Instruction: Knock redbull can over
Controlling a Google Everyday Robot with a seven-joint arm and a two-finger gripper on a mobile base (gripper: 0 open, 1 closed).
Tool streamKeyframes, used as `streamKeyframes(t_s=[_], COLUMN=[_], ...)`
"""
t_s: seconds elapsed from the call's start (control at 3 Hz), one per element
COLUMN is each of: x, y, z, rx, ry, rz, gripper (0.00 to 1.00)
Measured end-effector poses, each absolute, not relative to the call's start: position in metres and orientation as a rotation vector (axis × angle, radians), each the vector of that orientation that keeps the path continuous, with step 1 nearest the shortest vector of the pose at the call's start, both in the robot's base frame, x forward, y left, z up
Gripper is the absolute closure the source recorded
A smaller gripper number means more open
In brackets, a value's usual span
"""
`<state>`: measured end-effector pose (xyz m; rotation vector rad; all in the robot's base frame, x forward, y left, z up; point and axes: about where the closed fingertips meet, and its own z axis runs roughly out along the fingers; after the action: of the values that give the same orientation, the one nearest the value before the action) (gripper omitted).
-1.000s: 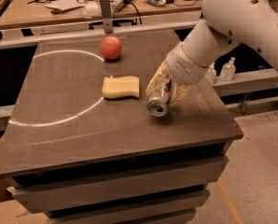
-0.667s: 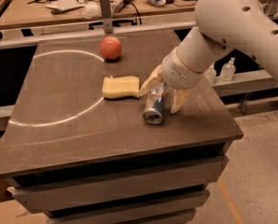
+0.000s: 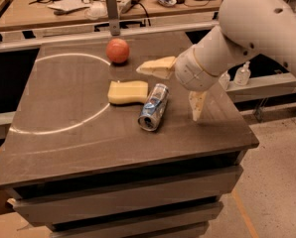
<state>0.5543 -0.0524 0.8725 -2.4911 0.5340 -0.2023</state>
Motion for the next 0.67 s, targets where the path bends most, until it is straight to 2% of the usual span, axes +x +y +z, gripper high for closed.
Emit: streamKeyframes(t_s=[0.67], x=[0.573], y=[-0.057], z=[0.905], rx=[-2.285], ry=[0.66], rz=[-0.236], gripper=[0.0])
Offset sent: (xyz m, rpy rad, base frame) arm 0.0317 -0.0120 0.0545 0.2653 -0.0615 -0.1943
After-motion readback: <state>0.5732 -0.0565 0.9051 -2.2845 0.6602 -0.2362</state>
